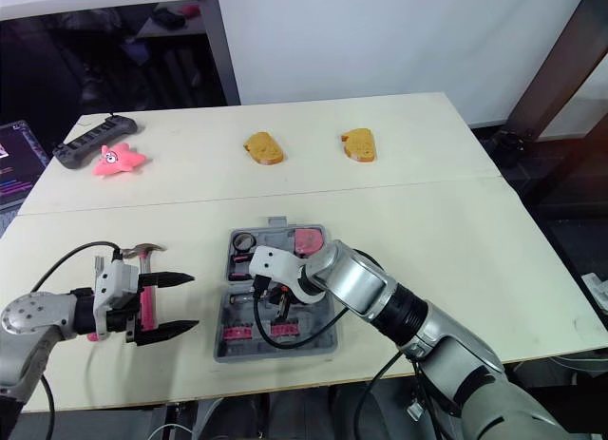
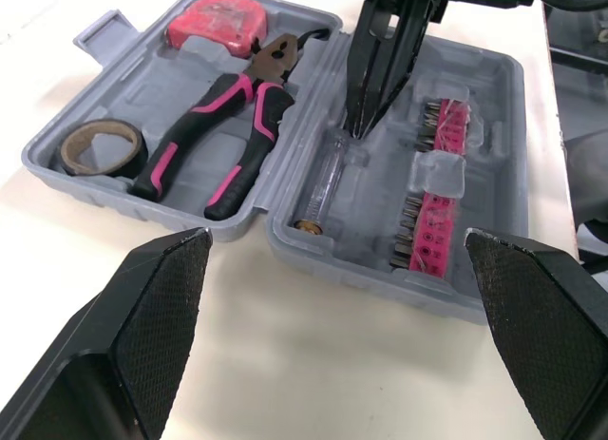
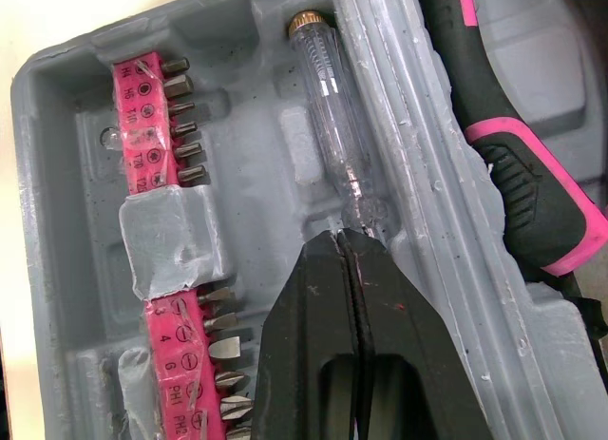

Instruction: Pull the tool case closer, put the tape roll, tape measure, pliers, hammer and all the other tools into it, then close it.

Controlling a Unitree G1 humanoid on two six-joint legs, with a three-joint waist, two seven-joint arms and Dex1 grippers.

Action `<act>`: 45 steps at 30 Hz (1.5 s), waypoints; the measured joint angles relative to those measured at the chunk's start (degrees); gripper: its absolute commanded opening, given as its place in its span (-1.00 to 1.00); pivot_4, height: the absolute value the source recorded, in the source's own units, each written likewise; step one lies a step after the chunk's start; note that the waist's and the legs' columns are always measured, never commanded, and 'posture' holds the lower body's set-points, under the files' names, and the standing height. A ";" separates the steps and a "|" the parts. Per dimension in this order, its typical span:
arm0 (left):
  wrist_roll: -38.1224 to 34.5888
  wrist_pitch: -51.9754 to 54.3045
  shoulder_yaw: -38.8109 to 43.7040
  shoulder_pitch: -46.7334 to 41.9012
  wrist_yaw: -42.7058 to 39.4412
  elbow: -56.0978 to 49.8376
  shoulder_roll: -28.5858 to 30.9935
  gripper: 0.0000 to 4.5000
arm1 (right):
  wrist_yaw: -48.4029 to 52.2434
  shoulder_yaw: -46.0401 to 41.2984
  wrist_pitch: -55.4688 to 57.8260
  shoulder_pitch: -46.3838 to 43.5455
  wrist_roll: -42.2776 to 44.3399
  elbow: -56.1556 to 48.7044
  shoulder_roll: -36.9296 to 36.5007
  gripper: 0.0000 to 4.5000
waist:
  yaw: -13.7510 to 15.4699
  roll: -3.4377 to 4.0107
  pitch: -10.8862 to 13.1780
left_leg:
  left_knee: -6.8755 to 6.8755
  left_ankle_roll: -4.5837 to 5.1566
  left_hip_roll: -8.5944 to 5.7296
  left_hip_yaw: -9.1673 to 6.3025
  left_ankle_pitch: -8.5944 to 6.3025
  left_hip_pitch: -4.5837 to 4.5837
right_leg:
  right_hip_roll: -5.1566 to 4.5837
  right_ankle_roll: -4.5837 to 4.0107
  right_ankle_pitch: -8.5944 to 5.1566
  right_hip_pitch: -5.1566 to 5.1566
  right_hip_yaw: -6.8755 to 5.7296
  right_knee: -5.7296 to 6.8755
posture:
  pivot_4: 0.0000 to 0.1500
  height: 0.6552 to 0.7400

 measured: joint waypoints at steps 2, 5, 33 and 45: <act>-0.01 0.00 0.00 0.00 0.01 0.00 0.00 1.00 | 0.44 -0.86 0.23 0.05 0.39 -0.07 0.16 -0.99 | -0.01 0.00 0.00 | 0.00 0.00 0.00 0.00 0.00 0.00 | 0.00 0.00 0.00 0.00 0.00 0.00 | 1.00 1.00; -0.04 0.00 0.12 0.01 0.06 -0.06 0.00 1.00 | 1.37 -3.05 1.23 1.19 2.45 -1.31 0.16 -0.99 | 0.02 0.01 0.01 | 0.00 0.00 0.00 0.00 0.00 -0.08 | -0.01 0.00 0.00 -0.05 0.00 0.00 | 1.00 1.00; -0.09 1.24 1.04 1.04 0.68 -2.30 0.03 1.00 | 0.18 -1.36 1.30 -1.02 -0.06 -0.97 -2.04 -0.99 | -0.07 0.00 0.01 | 0.00 0.00 0.01 0.00 0.00 -0.06 | 0.02 0.00 0.00 -0.07 0.00 0.00 | 1.00 1.00; -0.10 1.31 1.06 0.83 1.01 -2.36 0.03 1.00 | -0.41 -0.05 1.80 -2.24 -1.86 2.50 3.54 -0.99 | -1.49 0.01 0.01 | -0.09 0.00 0.11 0.00 0.00 0.19 | 0.15 -0.06 0.01 0.05 0.06 0.06 | 1.00 1.00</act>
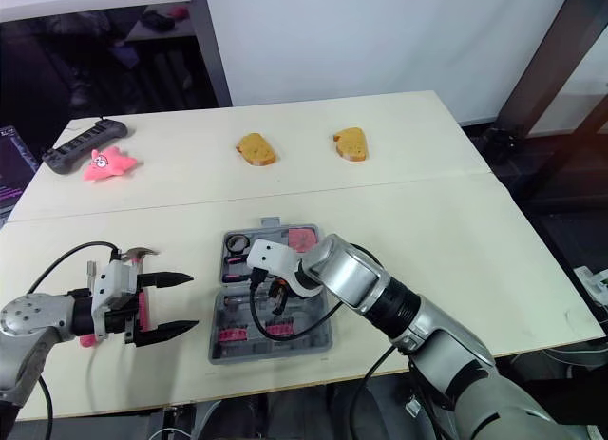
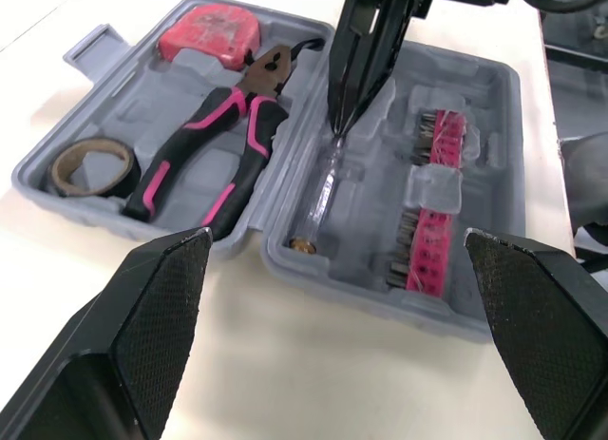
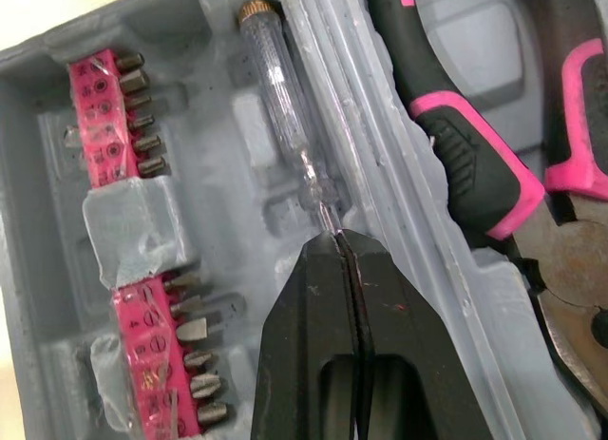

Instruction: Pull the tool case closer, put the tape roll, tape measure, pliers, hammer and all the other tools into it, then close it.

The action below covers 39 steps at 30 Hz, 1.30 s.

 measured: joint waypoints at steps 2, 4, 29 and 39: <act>0.00 0.01 0.01 -0.01 0.02 -0.01 0.00 1.00 | 0.23 0.75 -0.43 -0.40 -0.67 -0.07 -0.28 -0.99 | 0.10 -0.01 -0.01 | 0.01 0.00 -0.01 0.00 0.00 -0.01 | -0.04 0.00 0.00 0.01 -0.01 0.00 | 1.00 1.00; 0.00 0.03 0.01 0.00 0.02 0.00 0.00 1.00 | 0.60 1.05 -0.84 -0.41 -0.93 -0.39 -0.62 -0.99 | 0.15 -0.02 -0.01 | 0.02 0.00 -0.05 0.01 0.00 -0.01 | -0.09 0.01 0.00 0.02 0.00 -0.01 | 1.00 1.00; -1.22 0.86 7.20 1.19 0.08 3.15 1.55 1.00 | 5.13 -31.37 -5.28 11.76 16.49 -27.00 -13.92 -0.99 | 2.14 -0.02 0.01 | 0.07 0.00 -0.11 -0.01 0.00 -0.39 | -0.19 0.04 0.00 -0.18 -0.10 -0.13 | 1.00 1.00; 1.45 -9.46 21.81 7.00 0.58 30.24 9.49 1.00 | 7.12 -59.84 -13.63 53.84 18.80 -35.84 -27.74 -0.47 | 2.97 -0.07 0.01 | 0.05 0.03 -0.04 0.15 -0.02 -0.12 | -0.07 0.06 -0.04 0.07 -0.03 -0.25 | 1.00 1.00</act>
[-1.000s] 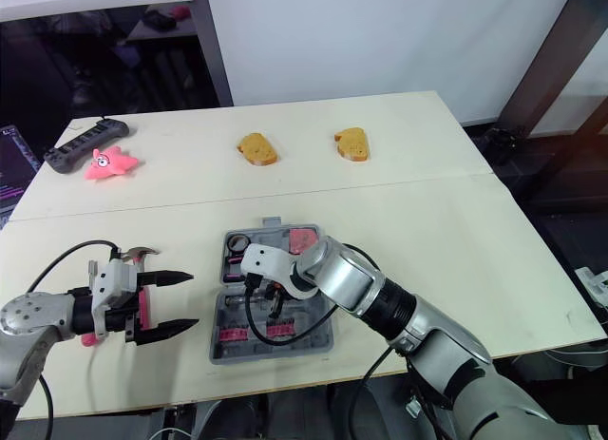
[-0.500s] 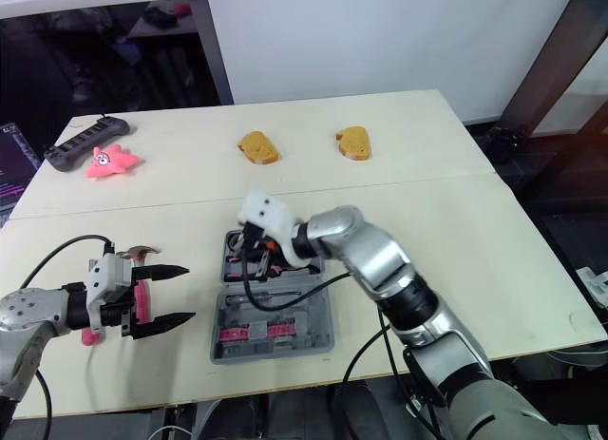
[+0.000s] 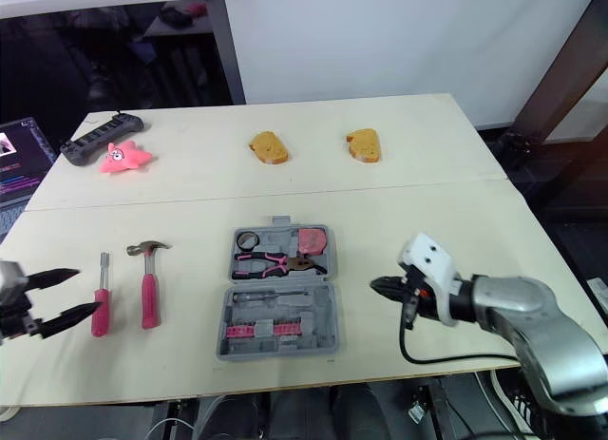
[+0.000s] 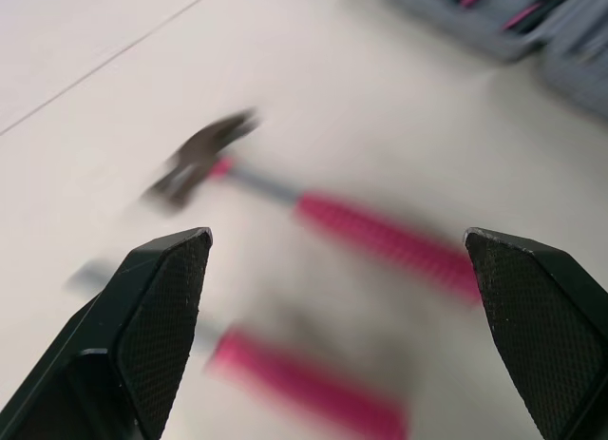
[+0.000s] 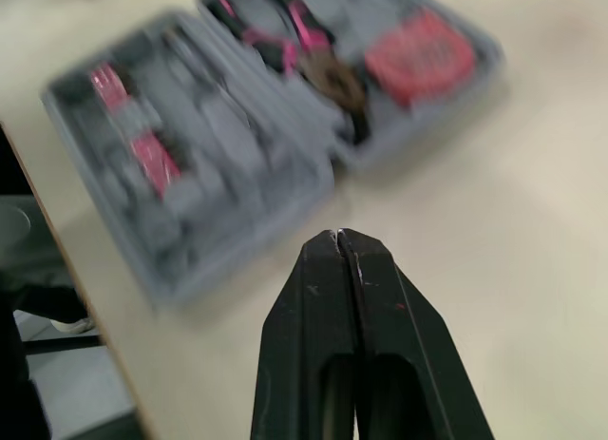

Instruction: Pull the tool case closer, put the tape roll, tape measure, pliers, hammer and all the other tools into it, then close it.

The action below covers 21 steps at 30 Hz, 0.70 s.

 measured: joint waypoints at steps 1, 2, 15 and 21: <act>0.53 -1.28 0.70 0.70 0.05 3.30 0.99 1.00 | -0.10 -2.74 -1.45 3.90 -0.27 -0.12 0.62 -0.27 | 0.08 -0.03 -0.01 | -0.01 0.00 -0.01 -0.01 0.00 -0.01 | 0.00 0.03 -0.03 0.03 -0.01 -0.01 | 1.00 1.00; 1.23 -3.24 2.26 1.84 0.19 9.30 2.48 1.00 | -0.21 -6.96 -3.69 10.05 -1.04 0.04 1.35 0.03 | 0.13 -0.06 -0.02 | -0.01 0.01 -0.02 0.00 -0.01 -0.02 | -0.02 0.06 -0.04 0.05 0.00 -0.05 | 1.00 1.00; 1.42 -9.34 4.09 0.09 -0.79 21.63 3.39 1.00 | -1.91 -14.34 -13.10 17.29 -1.04 3.15 3.02 0.99 | 0.16 -0.36 -0.20 | -0.12 -0.01 -0.01 0.15 -0.02 0.73 | -0.11 -0.10 -0.22 0.76 0.12 -0.17 | 1.00 1.00; -0.07 -6.02 4.20 3.68 2.59 11.93 -2.86 1.00 | -4.14 -13.06 -12.51 15.04 0.10 3.21 3.14 0.99 | 0.11 -0.35 -0.22 | -0.10 -0.01 0.01 0.18 -0.02 0.75 | -0.15 -0.09 -0.21 0.78 0.19 -0.16 | 1.00 1.00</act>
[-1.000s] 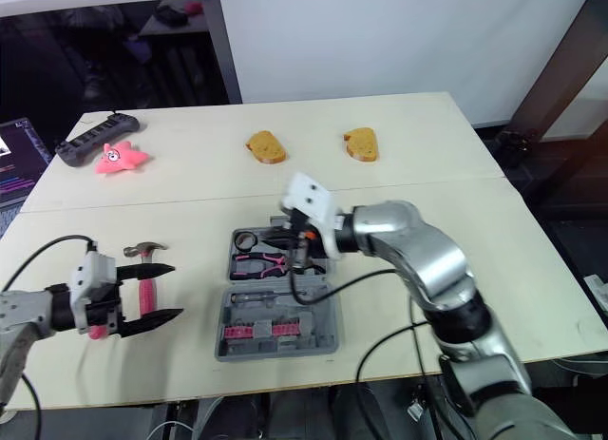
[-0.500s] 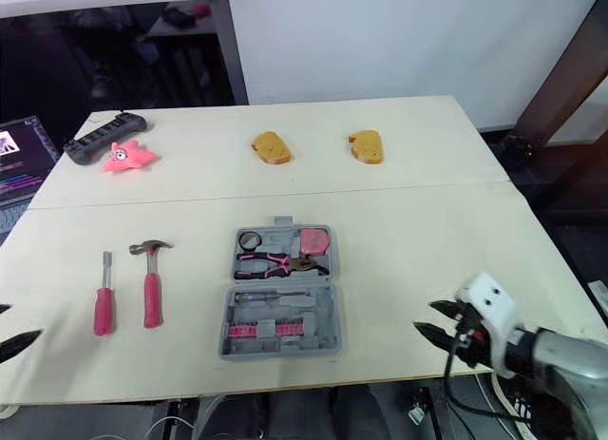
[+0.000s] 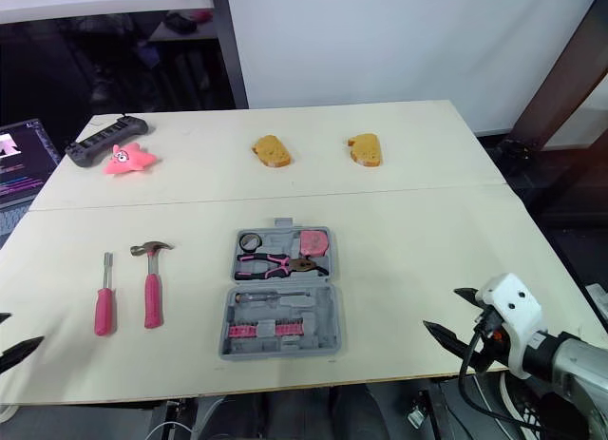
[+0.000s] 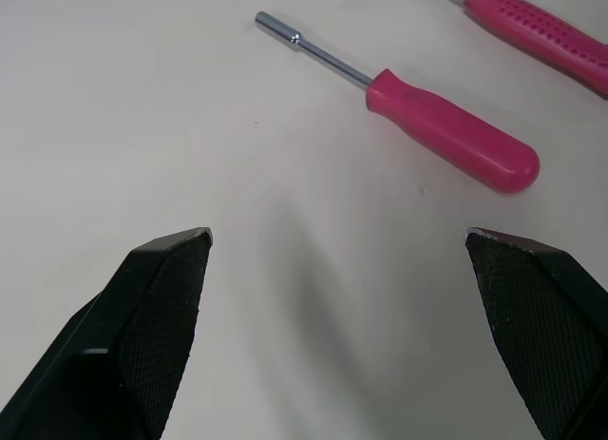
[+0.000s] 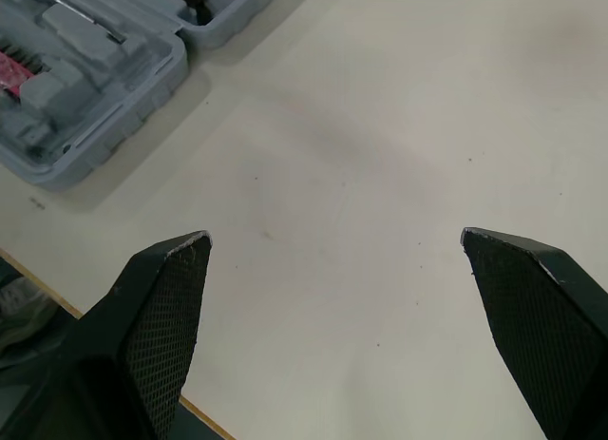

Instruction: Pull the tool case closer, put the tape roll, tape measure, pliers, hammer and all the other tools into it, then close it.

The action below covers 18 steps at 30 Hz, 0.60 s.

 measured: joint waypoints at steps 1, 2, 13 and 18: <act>-1.02 2.03 -0.01 1.15 1.20 -4.38 -2.15 1.00 | -0.72 0.48 0.62 -1.31 0.66 -0.13 0.11 0.99 | 0.00 0.00 0.00 | 0.00 0.00 0.03 0.00 0.00 0.01 | -0.03 0.00 0.00 0.01 0.02 0.00 | 1.00 1.00; -1.87 4.30 0.05 2.06 2.75 -8.81 -4.44 1.00 | -1.53 1.09 1.45 -2.82 1.49 -0.32 0.36 0.99 | 0.09 -0.03 -0.01 | 0.01 0.00 0.03 -0.01 0.00 0.00 | -0.03 0.01 0.01 0.02 0.02 0.00 | 1.00 1.00; -9.06 41.43 -4.50 -5.04 39.34 -46.81 -19.75 1.00 | -12.22 16.19 13.74 -21.11 9.08 -4.81 4.19 0.99 | 0.24 0.01 -0.01 | 0.07 0.00 -0.13 -0.28 0.00 0.01 | 0.00 0.26 0.12 0.16 -0.10 0.00 | 1.00 1.00; -12.16 64.93 -10.67 -18.09 58.14 -55.04 -26.44 1.00 | -12.90 20.93 19.90 -29.78 14.01 -9.59 1.73 0.99 | 0.34 -0.09 -0.04 | 0.19 0.00 -0.18 -0.45 0.01 0.00 | 0.04 0.38 0.20 0.26 -0.22 0.01 | 1.00 1.00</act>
